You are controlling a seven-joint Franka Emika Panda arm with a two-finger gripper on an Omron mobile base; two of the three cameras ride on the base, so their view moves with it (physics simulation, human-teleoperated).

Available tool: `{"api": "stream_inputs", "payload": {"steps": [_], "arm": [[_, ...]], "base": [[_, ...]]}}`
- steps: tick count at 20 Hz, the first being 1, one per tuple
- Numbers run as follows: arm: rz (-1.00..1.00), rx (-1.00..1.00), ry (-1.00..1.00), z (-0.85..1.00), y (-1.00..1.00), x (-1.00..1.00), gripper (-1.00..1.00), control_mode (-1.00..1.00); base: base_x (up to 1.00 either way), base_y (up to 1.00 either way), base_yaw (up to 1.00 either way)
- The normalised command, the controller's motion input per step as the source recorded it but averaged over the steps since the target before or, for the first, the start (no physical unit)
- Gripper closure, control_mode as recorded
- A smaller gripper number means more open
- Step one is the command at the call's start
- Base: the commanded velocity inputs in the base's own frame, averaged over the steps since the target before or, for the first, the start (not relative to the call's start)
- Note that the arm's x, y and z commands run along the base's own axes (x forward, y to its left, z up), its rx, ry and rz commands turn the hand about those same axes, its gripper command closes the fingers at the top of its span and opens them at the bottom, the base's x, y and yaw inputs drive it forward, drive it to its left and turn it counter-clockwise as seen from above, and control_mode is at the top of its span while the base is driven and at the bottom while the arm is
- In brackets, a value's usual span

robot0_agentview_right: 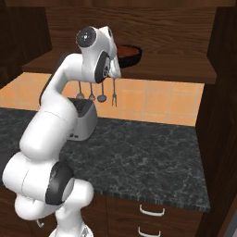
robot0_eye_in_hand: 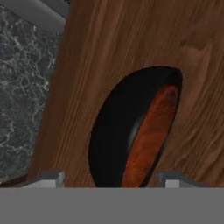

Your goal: Pick up the bowls on the counter and stack them on top of one another in the open cabinet. Place the smaller bowl on top of the larger bowl.

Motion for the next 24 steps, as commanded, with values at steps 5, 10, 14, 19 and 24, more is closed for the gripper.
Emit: {"api": "stream_inputs", "payload": {"steps": [5, 10, 14, 19, 24], "arm": [[-0.03, 0.08, -0.28, -0.11, -0.48, -1.0, -1.0, -1.0], [-0.04, 0.01, -0.02, -0.78, -0.39, -1.0, -1.0, -1.0], [0.0, -0.18, 0.16, -1.0, -0.05, -1.0, -1.0, -1.0], [0.03, -0.21, -0.19, -1.0, -0.1, -0.99, -1.0, -1.0], [0.0, -0.02, 0.0, -0.05, 0.03, -0.1, -1.0, -1.0]], "base": [[0.0, 0.0, 0.0], [0.0, 0.0, 0.0], [0.0, 0.0, 0.0], [0.0, 0.0, 0.0], [0.0, 0.0, 0.0]]}}
